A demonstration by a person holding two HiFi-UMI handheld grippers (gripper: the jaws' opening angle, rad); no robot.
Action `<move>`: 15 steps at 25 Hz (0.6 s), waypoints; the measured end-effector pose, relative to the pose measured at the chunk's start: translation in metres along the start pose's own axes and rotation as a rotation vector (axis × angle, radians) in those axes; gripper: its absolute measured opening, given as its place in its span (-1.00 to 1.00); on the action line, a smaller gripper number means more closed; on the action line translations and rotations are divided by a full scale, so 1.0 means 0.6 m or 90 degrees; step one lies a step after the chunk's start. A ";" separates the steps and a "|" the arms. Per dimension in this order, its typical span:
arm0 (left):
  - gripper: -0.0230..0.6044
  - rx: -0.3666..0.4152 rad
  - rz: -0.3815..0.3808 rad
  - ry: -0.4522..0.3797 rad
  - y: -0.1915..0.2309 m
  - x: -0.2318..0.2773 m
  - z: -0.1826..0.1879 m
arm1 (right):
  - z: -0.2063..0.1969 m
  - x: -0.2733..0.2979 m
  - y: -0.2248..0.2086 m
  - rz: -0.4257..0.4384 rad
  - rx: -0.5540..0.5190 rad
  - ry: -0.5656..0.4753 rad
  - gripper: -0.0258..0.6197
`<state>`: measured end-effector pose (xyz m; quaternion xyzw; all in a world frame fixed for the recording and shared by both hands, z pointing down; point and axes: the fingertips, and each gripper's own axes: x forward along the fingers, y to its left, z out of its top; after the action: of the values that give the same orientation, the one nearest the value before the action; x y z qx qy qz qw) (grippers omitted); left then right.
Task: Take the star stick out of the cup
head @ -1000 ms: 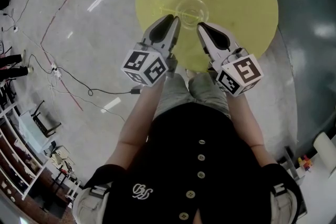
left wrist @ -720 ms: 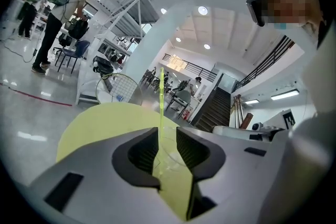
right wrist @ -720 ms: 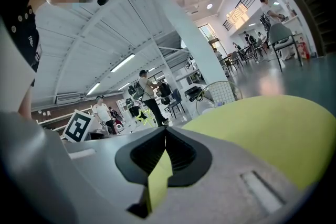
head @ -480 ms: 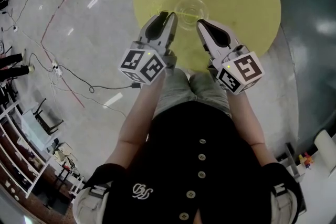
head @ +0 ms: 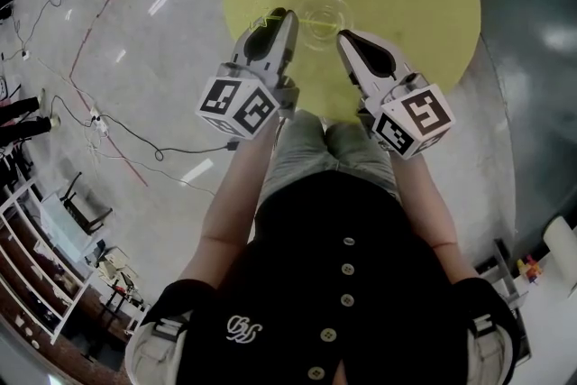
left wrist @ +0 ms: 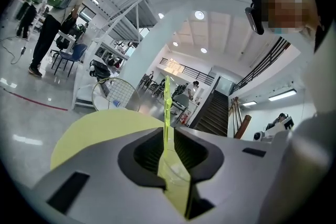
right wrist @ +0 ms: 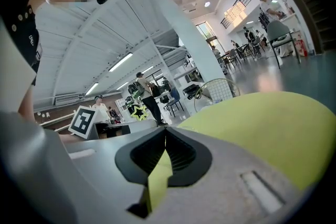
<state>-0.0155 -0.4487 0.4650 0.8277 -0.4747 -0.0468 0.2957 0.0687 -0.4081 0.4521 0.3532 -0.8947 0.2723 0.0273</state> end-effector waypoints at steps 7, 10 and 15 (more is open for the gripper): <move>-0.84 0.008 0.007 -0.004 0.004 0.000 0.001 | 0.007 0.001 -0.003 0.004 -0.008 -0.004 -0.91; -0.85 0.018 0.007 -0.006 0.005 -0.002 0.006 | 0.010 0.002 0.004 0.005 -0.011 -0.007 -0.91; -0.85 0.033 0.005 -0.014 0.003 -0.001 0.013 | 0.008 -0.002 0.004 -0.001 -0.013 -0.013 -0.91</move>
<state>-0.0200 -0.4527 0.4594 0.8325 -0.4822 -0.0426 0.2693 0.0688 -0.4079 0.4466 0.3562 -0.8973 0.2597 0.0216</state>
